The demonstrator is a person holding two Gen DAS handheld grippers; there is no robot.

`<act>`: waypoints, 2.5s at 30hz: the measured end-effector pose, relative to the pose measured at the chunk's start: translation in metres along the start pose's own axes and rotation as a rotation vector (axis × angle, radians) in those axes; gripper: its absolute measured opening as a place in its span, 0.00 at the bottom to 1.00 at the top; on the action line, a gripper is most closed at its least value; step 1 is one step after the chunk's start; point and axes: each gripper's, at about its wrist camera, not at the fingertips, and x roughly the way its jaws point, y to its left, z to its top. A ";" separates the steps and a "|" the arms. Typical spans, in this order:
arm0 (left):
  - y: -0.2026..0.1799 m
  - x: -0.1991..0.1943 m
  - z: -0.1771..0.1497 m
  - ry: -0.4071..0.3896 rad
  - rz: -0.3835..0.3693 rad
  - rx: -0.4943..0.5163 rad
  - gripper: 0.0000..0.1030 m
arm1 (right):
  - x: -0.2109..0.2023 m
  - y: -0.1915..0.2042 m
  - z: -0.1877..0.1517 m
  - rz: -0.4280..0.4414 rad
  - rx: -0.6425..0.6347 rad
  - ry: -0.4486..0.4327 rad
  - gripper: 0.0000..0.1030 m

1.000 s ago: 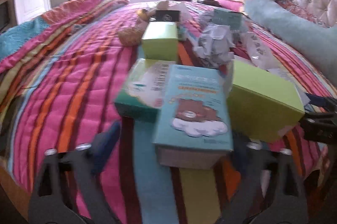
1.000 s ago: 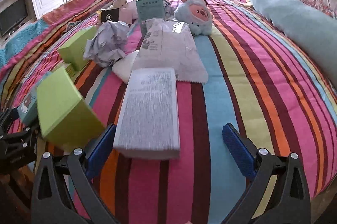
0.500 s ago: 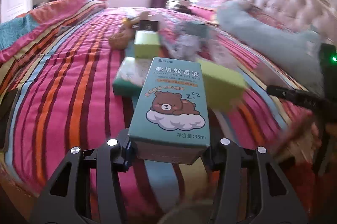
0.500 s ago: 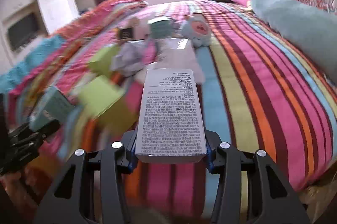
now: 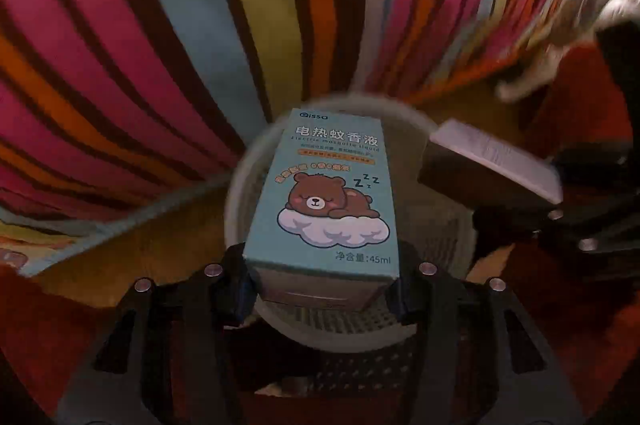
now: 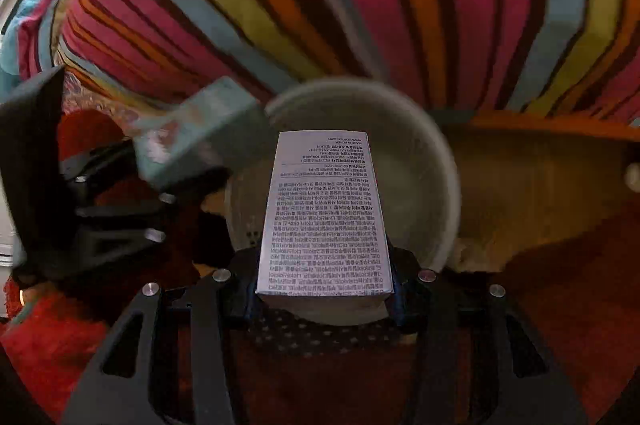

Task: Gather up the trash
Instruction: 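Grasp teal bear box with left tool while right tool grasps white leaflet box, drop both in basket, then grasp green-white medicine box with left tool while right tool grasps green box, drop both in basket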

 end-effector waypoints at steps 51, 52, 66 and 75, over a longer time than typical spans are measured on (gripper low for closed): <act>0.143 -0.156 0.248 -0.543 0.297 -0.234 0.54 | -0.157 0.071 0.227 -0.190 -0.521 -0.642 0.74; 0.142 -0.157 0.248 -0.542 0.313 -0.232 0.51 | -0.155 0.072 0.229 -0.174 -0.504 -0.620 0.61; 0.108 -0.214 0.150 -0.685 0.180 -0.166 0.51 | -0.225 0.055 0.121 0.025 -0.375 -0.763 0.46; 0.013 -0.161 0.011 -0.463 -0.014 -0.024 0.51 | -0.170 0.039 0.002 0.022 -0.248 -0.525 0.46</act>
